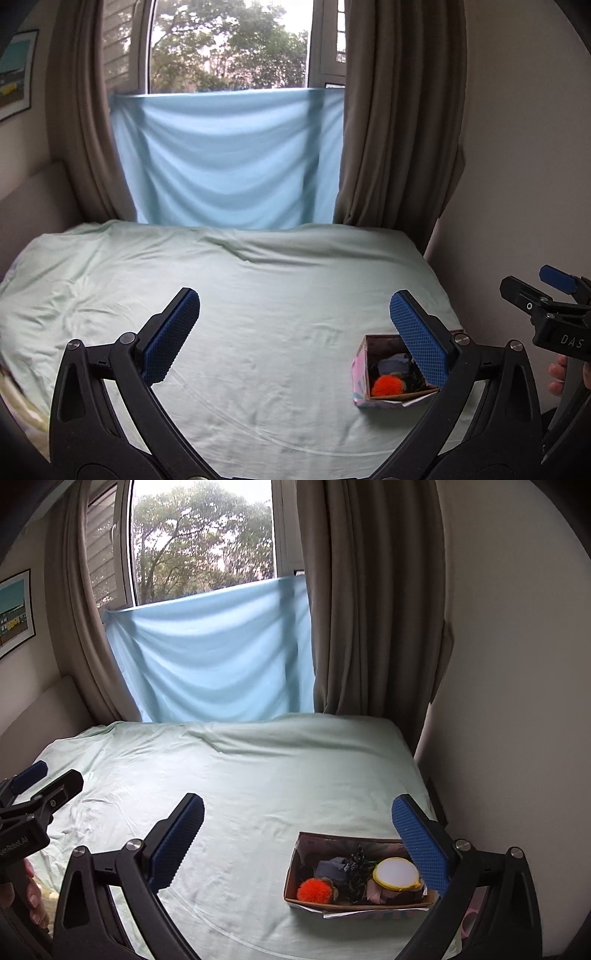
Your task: Organize soft objects
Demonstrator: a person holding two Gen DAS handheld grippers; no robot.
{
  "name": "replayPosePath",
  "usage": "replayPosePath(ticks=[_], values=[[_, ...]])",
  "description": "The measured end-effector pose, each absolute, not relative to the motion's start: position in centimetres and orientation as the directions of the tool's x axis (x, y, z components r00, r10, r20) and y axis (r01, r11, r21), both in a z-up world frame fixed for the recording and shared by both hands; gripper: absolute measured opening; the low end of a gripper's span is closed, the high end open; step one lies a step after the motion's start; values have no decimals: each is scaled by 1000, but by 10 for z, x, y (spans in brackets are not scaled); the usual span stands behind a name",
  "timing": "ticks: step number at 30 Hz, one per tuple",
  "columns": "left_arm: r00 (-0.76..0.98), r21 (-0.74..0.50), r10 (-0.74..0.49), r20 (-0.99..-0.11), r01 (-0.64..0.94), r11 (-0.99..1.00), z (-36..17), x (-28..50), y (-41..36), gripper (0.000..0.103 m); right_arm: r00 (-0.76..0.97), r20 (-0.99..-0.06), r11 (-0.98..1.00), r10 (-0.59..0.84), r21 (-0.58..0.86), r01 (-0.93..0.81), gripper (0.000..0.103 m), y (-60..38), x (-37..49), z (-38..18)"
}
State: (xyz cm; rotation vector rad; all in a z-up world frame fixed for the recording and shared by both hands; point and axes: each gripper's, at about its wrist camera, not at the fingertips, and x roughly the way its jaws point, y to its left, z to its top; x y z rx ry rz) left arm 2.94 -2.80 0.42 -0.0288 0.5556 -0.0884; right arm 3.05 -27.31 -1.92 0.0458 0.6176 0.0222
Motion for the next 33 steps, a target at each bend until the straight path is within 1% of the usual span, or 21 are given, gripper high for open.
replayPosePath(ticks=[12, 33], values=[[867, -49, -87, -491, 72, 996, 5, 24, -33, 103, 836, -549, 999, -2, 39, 27, 101, -280, 24, -12], [874, -38, -84, -479, 75, 996, 7, 20, -42, 103, 845, -535, 999, -5, 36, 29, 101, -291, 24, -11]])
